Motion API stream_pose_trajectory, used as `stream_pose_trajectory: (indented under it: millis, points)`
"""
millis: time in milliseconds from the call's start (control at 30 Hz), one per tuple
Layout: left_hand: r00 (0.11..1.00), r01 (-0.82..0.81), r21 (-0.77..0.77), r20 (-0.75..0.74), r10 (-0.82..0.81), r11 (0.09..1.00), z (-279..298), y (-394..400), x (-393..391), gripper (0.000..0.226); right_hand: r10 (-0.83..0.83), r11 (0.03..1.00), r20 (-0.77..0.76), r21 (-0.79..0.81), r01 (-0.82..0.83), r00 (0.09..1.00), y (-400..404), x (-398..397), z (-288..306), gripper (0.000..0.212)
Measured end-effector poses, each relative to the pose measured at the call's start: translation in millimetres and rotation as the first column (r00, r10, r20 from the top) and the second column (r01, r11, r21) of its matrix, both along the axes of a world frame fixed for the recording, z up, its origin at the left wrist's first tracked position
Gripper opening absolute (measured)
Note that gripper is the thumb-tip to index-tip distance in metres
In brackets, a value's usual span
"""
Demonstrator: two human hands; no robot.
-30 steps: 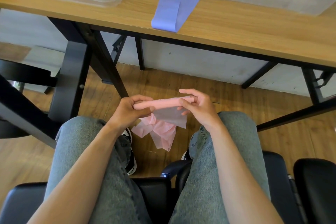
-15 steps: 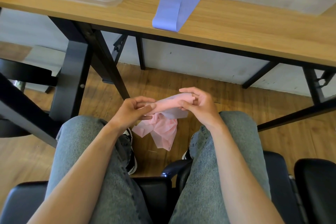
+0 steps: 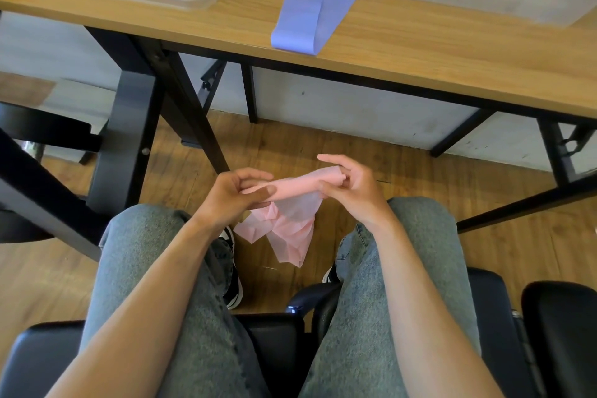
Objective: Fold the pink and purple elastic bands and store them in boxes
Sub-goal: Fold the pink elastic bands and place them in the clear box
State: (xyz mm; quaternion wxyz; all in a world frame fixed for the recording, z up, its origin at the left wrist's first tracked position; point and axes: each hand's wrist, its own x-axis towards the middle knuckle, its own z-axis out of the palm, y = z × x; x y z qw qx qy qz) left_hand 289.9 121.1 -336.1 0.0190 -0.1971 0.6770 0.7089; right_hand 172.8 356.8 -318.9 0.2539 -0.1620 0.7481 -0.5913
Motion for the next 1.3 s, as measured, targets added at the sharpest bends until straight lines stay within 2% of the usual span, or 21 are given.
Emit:
stream_pose_trajectory:
  millis: [133,300,367,533,600,733,800,933,1000,1167,1300]
  points:
    - [1.0,-0.017,-0.086,0.009,0.018,0.996,-3.4,-4.2,1.2,0.03,0.044,0.996,-0.057,0.079,-0.039,0.997,-3.0,2.5,-2.1,0.046]
    - [0.989,-0.002,0.084,0.145,-0.01,0.996,0.4,3.2,0.2,0.017,0.026,0.998,-0.138,0.054,-0.019,0.99,-3.1,1.8,-0.5,0.049]
    - [0.992,-0.019,0.086,0.127,0.008,0.996,1.4,3.3,-0.7,0.013,0.006,1.0,-0.117,0.022,-0.004,0.993,-1.6,1.2,0.0,0.049]
    - [0.994,-0.087,0.092,0.076,0.08,0.992,1.9,-1.1,-0.5,0.023,0.032,0.999,0.056,0.011,-0.033,0.998,-3.2,2.1,-4.7,0.037]
    - [0.992,-0.098,0.106,0.087,0.089,0.989,1.4,-1.8,-0.8,0.022,0.045,0.998,0.013,0.032,-0.046,0.999,-4.2,2.5,-5.0,0.033]
    - [0.982,-0.101,0.237,0.181,0.058,0.966,1.9,-0.9,-1.0,0.018,0.012,1.0,-0.065,0.009,-0.012,0.998,-3.3,1.7,-1.7,0.036]
    - [0.982,-0.07,0.209,0.187,0.031,0.975,1.2,0.4,-0.4,0.017,0.017,1.0,-0.068,0.024,-0.016,0.998,-2.1,1.6,-2.1,0.04]
    - [0.99,-0.078,0.105,0.128,0.065,0.991,2.9,-1.1,-0.6,0.022,0.024,1.0,0.029,-0.011,-0.023,0.999,-3.1,2.9,-0.2,0.043]
    - [0.989,-0.088,0.082,0.123,0.078,0.993,2.9,-2.2,-1.0,0.024,0.011,1.0,0.002,0.006,-0.012,1.0,-3.6,2.6,1.4,0.039]
    - [0.974,-0.048,0.246,0.226,-0.009,0.968,2.1,1.0,0.4,0.02,0.001,1.0,-0.082,0.001,-0.001,0.997,-2.4,2.2,1.6,0.041]
    - [0.986,-0.065,0.178,0.162,0.036,0.982,2.6,1.0,-0.8,0.018,-0.007,1.0,0.021,-0.006,0.007,1.0,-3.9,2.6,3.2,0.042]
